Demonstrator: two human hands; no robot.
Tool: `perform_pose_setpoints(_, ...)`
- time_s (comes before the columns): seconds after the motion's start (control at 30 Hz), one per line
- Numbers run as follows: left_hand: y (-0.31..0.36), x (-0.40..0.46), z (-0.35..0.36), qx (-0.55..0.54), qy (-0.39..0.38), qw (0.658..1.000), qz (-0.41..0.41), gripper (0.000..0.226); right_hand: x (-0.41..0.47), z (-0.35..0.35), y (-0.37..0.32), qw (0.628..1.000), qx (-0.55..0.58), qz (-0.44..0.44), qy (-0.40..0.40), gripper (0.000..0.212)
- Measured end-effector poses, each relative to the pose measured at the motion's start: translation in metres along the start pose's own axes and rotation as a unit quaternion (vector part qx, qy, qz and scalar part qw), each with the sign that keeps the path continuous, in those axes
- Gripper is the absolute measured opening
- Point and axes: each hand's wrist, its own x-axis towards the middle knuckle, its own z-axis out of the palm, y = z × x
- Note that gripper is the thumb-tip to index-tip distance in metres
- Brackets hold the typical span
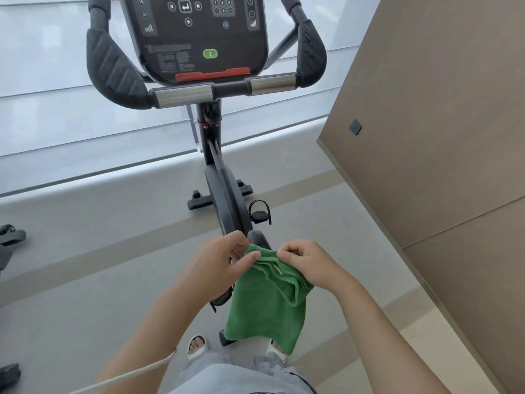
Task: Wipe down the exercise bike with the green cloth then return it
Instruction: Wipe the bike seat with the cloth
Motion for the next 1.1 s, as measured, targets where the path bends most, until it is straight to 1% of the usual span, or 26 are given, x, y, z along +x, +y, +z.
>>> perform_pose_setpoints(0.07, -0.012, 0.008, 0.012, 0.064, -0.014, 0.998, -0.022, 0.025, 0.025, 0.001, 0.009, 0.992, -0.082, -0.004, 0.092, 0.017)
perform_pose_setpoints(0.1, -0.017, 0.010, 0.017, 0.081, -0.018, 0.996, -0.028, 0.029, 0.035, 0.001, 0.013, 0.981, -0.141, -0.003, 0.135, 0.015)
perform_pose_setpoints(0.13, -0.022, 0.011, 0.021, 0.087, -0.017, 0.996, -0.030, 0.031, 0.044, 0.001, 0.016, 0.963, -0.213, 0.002, 0.163, 0.018)
perform_pose_setpoints(0.17, -0.027, 0.010, 0.025, 0.087, -0.016, 0.996, -0.030, 0.031, 0.049, 0.002, 0.020, 0.945, -0.277, 0.007, 0.174, 0.023)
perform_pose_setpoints(0.23, -0.037, 0.007, 0.035, 0.093, -0.036, 0.994, -0.032, 0.029, 0.050, 0.012, 0.031, 0.929, -0.331, -0.010, 0.167, 0.027)
perform_pose_setpoints(0.3, -0.049, 0.001, 0.045, 0.101, -0.067, 0.992, -0.035, 0.030, 0.040, 0.037, 0.049, 0.922, -0.357, -0.063, 0.137, 0.029)
perform_pose_setpoints(0.37, -0.062, -0.006, 0.053, 0.104, -0.086, 0.990, -0.042, 0.030, 0.026, 0.066, 0.072, 0.915, -0.378, -0.095, 0.103, 0.038)
perform_pose_setpoints(0.4, -0.068, -0.009, 0.055, 0.105, -0.092, 0.989, -0.047, 0.030, 0.021, 0.078, 0.083, 0.915, -0.382, -0.089, 0.090, 0.046)
perform_pose_setpoints(0.5, -0.083, -0.015, 0.060, 0.117, -0.109, 0.985, -0.057, 0.030, 0.020, 0.100, 0.111, 0.910, -0.406, -0.029, 0.080, 0.071)
perform_pose_setpoints(0.63, -0.094, -0.021, 0.069, 0.126, -0.122, 0.983, -0.061, 0.030, 0.040, 0.117, 0.129, 0.887, -0.453, 0.009, 0.088, 0.090)
perform_pose_setpoints(0.73, -0.100, -0.026, 0.077, 0.118, -0.123, 0.984, -0.053, 0.030, 0.061, 0.127, 0.132, 0.870, -0.481, 0.034, 0.105, 0.099)
perform_pose_setpoints(0.83, -0.108, -0.031, 0.079, 0.104, -0.120, 0.985, -0.061, 0.030, 0.083, 0.130, 0.129, 0.861, -0.493, 0.040, 0.123, 0.104)
perform_pose_setpoints(0.97, -0.119, -0.042, 0.074, 0.096, -0.118, 0.985, -0.082, 0.032, 0.127, 0.119, 0.110, 0.862, -0.489, 0.052, 0.126, 0.104)
perform_pose_setpoints(1.03, -0.124, -0.047, 0.069, 0.092, -0.117, 0.984, -0.094, 0.033, 0.151, 0.110, 0.097, 0.866, -0.480, 0.061, 0.127, 0.100)
perform_pose_setpoints(1.1, -0.128, -0.051, 0.066, 0.093, -0.118, 0.984, -0.101, 0.032, 0.168, 0.103, 0.088, 0.876, -0.462, 0.057, 0.122, 0.091)
